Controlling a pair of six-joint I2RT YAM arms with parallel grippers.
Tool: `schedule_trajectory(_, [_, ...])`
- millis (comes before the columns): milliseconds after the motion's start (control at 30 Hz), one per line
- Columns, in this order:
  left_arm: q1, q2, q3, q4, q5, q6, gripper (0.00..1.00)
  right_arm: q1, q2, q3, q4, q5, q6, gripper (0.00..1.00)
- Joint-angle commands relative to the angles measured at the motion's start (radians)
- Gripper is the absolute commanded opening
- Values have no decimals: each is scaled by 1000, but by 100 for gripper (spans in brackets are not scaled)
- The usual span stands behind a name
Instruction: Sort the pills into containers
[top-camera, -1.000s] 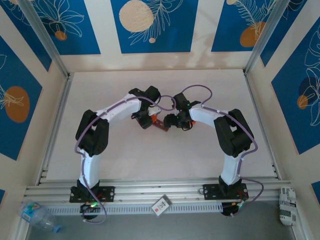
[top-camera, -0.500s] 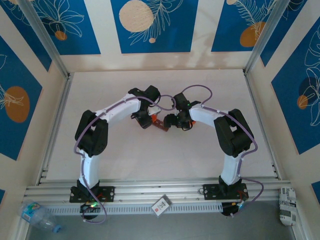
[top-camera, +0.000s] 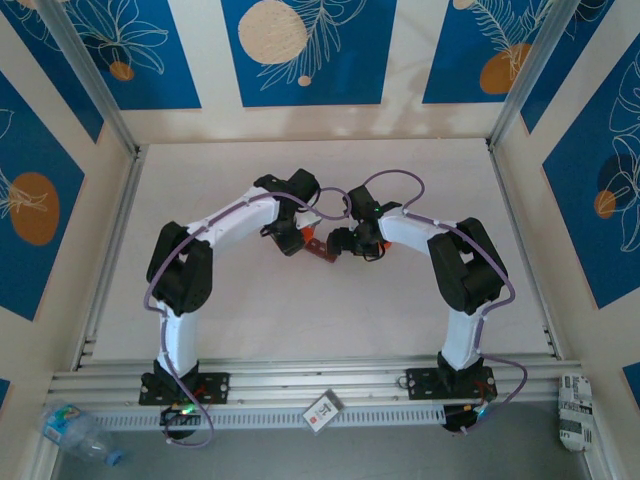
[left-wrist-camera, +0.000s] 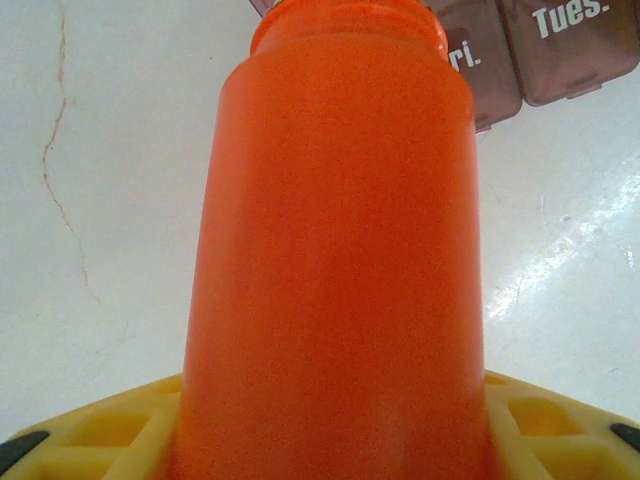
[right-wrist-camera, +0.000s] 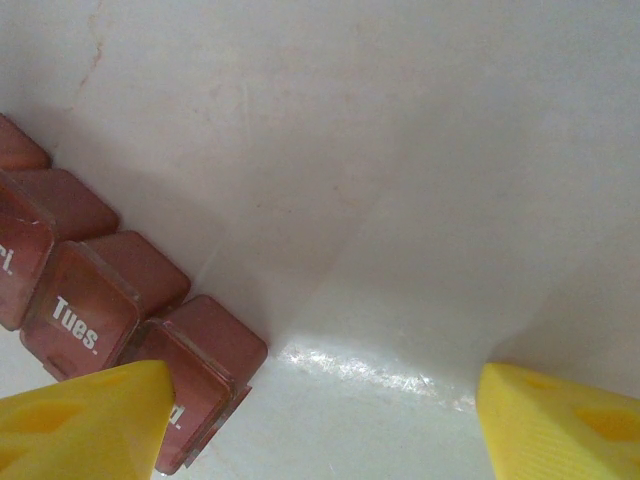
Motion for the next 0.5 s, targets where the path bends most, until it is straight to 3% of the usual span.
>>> schedule_trajectory(0, [-11,6,3,-28,-3,17,0,0,38,-17,-31,3,9,80])
schedule_trajectory(467, [-9,36,-12,-20,-14,26,0,-1,38,-15,-32,3,7,80])
